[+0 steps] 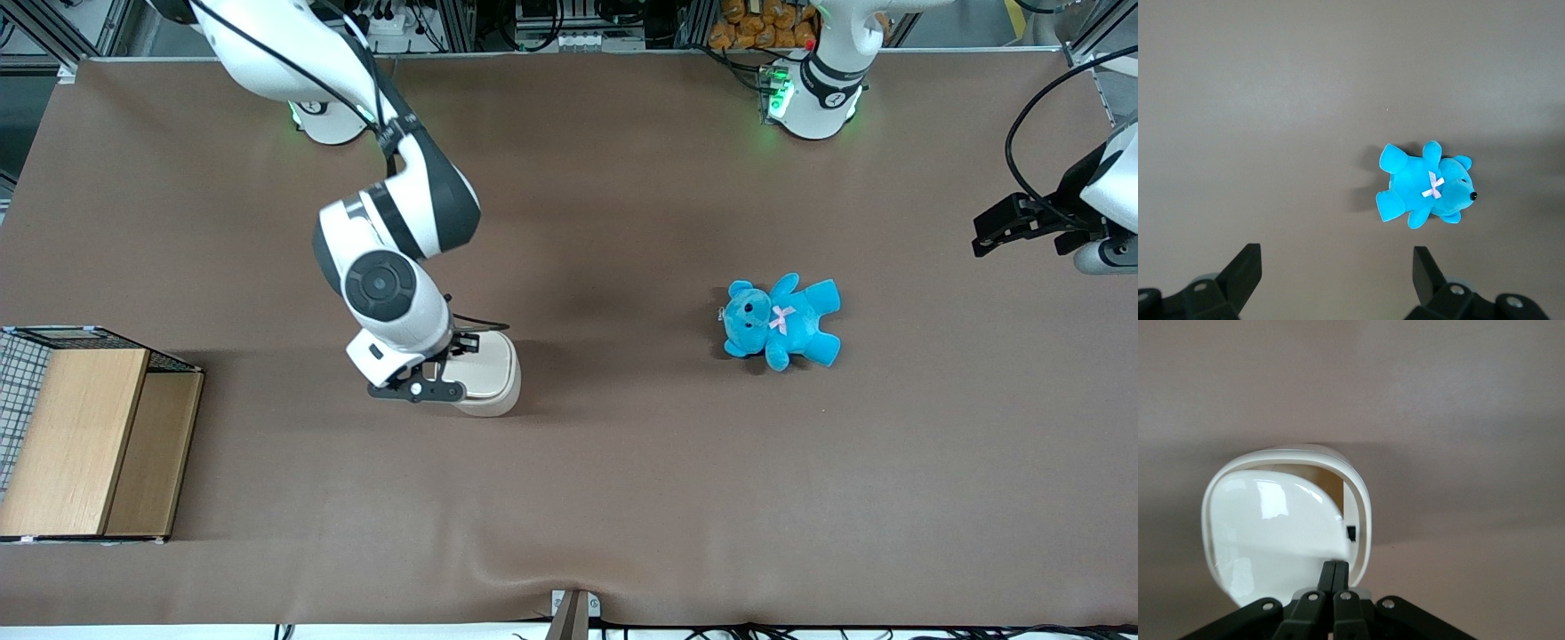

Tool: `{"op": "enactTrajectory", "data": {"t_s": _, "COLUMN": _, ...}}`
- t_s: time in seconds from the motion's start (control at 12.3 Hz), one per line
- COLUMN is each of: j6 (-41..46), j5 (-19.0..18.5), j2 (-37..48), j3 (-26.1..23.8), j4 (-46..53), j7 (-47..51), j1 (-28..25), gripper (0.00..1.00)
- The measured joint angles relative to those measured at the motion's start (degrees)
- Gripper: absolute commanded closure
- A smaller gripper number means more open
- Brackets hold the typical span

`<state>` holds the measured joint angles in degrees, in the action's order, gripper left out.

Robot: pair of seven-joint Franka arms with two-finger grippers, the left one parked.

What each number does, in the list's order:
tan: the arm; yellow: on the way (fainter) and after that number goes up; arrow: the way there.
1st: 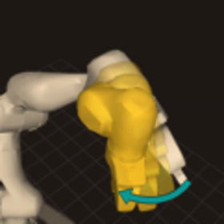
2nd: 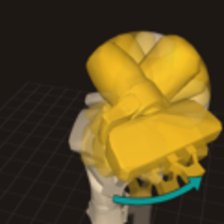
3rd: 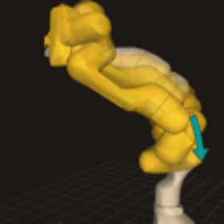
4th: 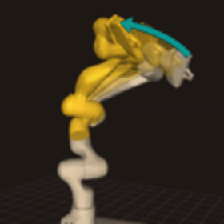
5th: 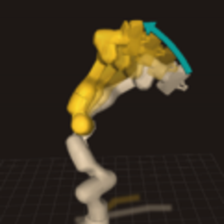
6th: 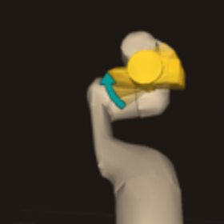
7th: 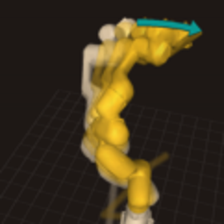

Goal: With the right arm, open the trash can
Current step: 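Lift the right gripper away from the opened trash can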

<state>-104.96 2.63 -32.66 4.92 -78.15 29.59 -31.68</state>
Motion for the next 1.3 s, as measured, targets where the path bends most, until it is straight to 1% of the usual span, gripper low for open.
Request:
{"op": "enactTrajectory", "data": {"t_s": 0.16, "j6": 0.96, "j5": 0.00, "j2": 2.85, "j3": 0.55, "j4": 0.07, "j7": 0.01, "j1": 1.36, "gripper": 0.00}}
{"op": "enactTrajectory", "data": {"t_s": 0.41, "j6": 1.78, "j5": -0.01, "j2": 5.96, "j3": 0.81, "j4": 0.13, "j7": -2.13, "j1": 6.24, "gripper": 0.00}}
{"op": "enactTrajectory", "data": {"t_s": 0.98, "j6": 11.86, "j5": -0.02, "j2": 13.31, "j3": 1.16, "j4": 0.13, "j7": -18.23, "j1": 19.66, "gripper": 0.00}}
{"op": "enactTrajectory", "data": {"t_s": 1.14, "j6": 15.36, "j5": -0.02, "j2": 16.05, "j3": 1.22, "j4": 0.15, "j7": -23.51, "j1": 23.83, "gripper": 0.00}}
{"op": "enactTrajectory", "data": {"t_s": 1.3, "j6": 18.07, "j5": -0.01, "j2": 19.42, "j3": 1.20, "j4": 0.13, "j7": -26.69, "j1": 27.44, "gripper": 0.00}}
